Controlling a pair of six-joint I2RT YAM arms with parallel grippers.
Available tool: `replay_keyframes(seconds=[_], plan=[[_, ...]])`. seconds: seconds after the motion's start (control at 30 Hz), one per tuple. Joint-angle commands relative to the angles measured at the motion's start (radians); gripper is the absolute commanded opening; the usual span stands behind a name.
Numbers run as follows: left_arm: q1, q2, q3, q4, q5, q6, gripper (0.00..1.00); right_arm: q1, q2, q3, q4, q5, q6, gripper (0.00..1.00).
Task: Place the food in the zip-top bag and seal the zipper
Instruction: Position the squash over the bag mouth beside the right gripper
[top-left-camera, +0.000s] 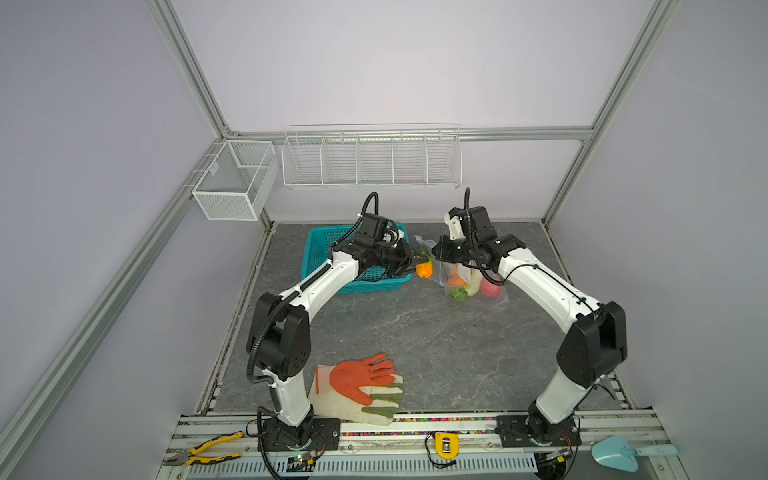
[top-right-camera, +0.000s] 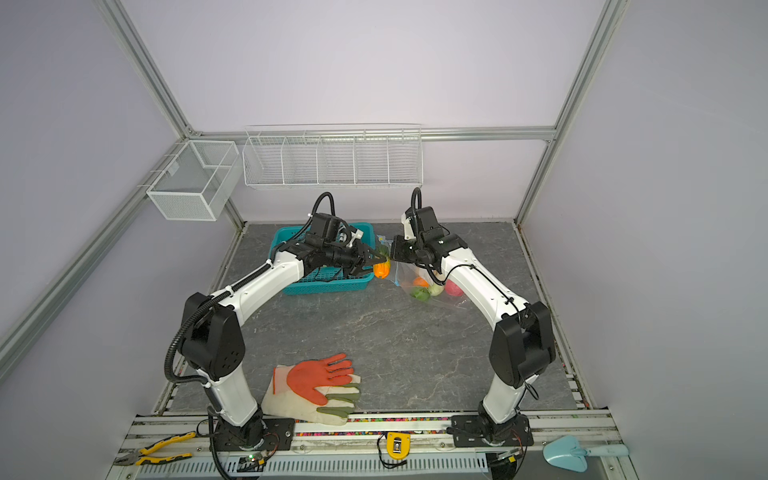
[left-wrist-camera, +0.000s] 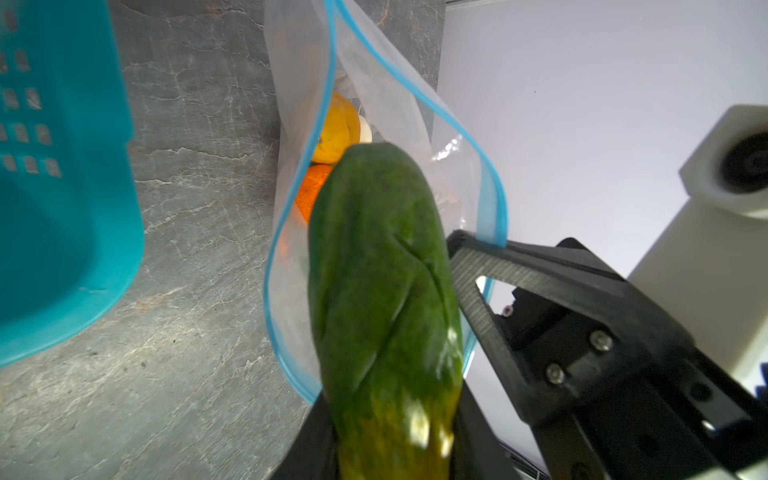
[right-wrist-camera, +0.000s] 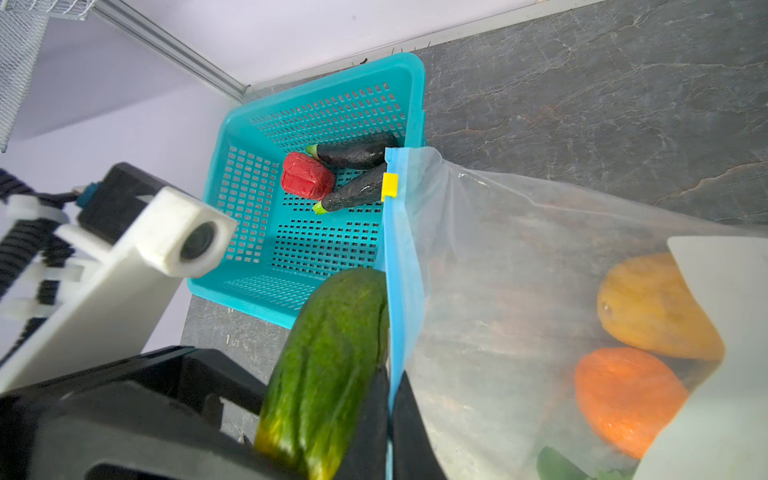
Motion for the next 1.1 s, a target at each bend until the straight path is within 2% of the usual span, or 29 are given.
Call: replay_keyframes(seconds=[0.0, 0.57, 1.07], plan=[[0.005, 0.032, 0.049, 0.002, -0.021, 0.021, 0.33, -0.001, -0.037, 0.0, 0.018, 0.0, -0.006, 0.07], [0.017, 0.042, 0.095, -0.056, -0.134, 0.053, 0.32, 0.0, -0.034, -0.004, 0.022, -0.008, -0.005, 0.07], [-0.008, 0.003, 0.087, -0.057, -0.088, 0.049, 0.32, -0.001, -0.028, -0.002, 0.023, -0.007, -0.002, 0.07]])
